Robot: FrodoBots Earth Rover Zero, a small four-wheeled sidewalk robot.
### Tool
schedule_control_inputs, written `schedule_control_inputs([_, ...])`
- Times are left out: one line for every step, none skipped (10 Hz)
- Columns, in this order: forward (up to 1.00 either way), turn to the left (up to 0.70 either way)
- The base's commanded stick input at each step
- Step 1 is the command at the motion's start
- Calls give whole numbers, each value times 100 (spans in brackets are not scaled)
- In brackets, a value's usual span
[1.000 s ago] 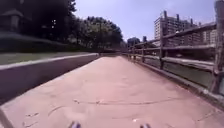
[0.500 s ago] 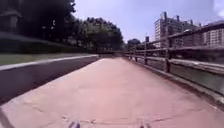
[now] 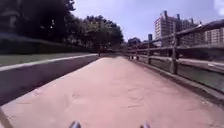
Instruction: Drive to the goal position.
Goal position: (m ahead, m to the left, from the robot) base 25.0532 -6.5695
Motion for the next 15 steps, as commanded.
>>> schedule_control_inputs([70,0])
schedule_control_inputs([70,0])
schedule_control_inputs([70,0])
schedule_control_inputs([70,0])
schedule_control_inputs([70,0])
schedule_control_inputs([70,0])
schedule_control_inputs([70,0])
schedule_control_inputs([70,0])
schedule_control_inputs([70,0])
schedule_control_inputs([70,0])
schedule_control_inputs([70,0])
schedule_control_inputs([70,0])
schedule_control_inputs([70,0])
schedule_control_inputs([70,0])
schedule_control_inputs([70,0])
